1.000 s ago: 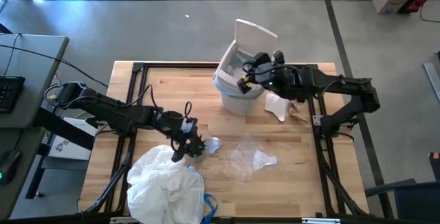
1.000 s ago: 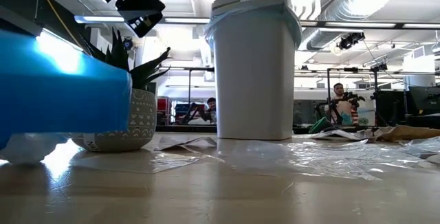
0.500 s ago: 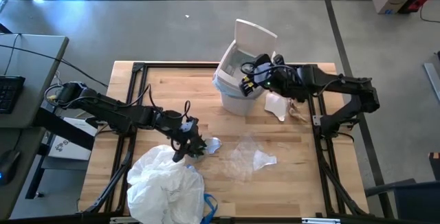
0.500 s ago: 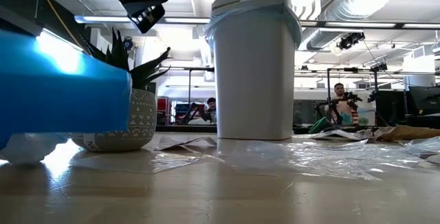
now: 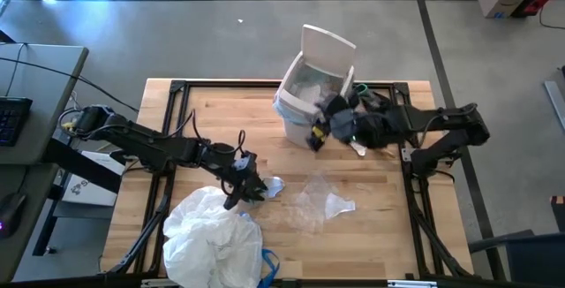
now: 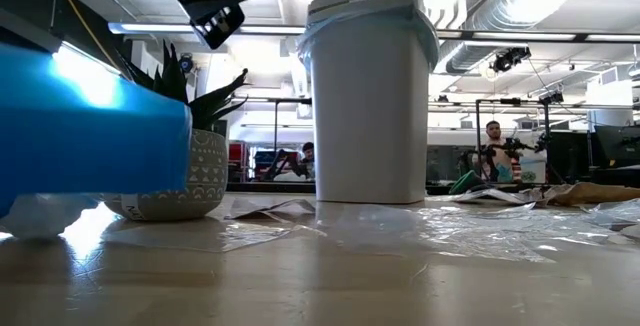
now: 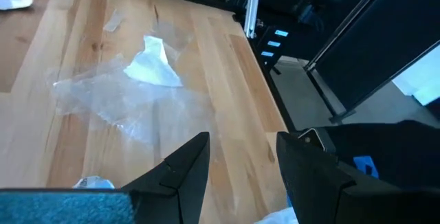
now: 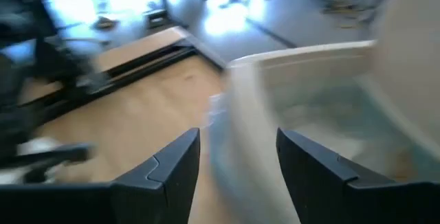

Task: Place trash/remove bag and relplace
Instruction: Put the transparent plastic into the trash bin

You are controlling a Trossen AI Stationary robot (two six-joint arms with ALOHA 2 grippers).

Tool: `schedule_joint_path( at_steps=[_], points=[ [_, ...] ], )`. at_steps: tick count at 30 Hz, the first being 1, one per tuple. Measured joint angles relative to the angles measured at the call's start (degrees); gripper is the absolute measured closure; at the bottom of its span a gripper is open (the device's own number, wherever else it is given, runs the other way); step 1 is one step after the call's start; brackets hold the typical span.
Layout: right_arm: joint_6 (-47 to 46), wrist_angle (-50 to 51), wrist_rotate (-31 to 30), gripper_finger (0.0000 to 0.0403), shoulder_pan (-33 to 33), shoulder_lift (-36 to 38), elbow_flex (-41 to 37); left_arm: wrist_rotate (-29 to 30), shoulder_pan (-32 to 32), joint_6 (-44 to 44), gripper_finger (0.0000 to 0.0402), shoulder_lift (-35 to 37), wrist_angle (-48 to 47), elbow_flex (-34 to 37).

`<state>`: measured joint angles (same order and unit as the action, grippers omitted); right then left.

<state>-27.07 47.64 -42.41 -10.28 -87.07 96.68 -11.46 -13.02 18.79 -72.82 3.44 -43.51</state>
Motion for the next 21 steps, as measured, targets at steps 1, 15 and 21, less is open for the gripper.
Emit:
schedule_joint_path(
  at_steps=[1, 15, 21],
  points=[
    [-0.74, 0.02, 1.05, 0.0222, -1.40, 0.00, 0.00, 0.02, -0.15, 0.00, 0.0248, -0.71, 0.19, 0.00],
    [-16.23, 1.64, 0.44, 0.0222, -21.53, -10.04, 0.00, -2.96, -1.93, -5.68, 0.0248, -19.68, 14.76, -4.12],
    [-24.63, 1.86, -1.68, 0.0222, -26.61, -16.81, 0.00, -2.82, -4.04, -11.73, 0.0248, -28.53, 12.37, -10.29]
  ],
)
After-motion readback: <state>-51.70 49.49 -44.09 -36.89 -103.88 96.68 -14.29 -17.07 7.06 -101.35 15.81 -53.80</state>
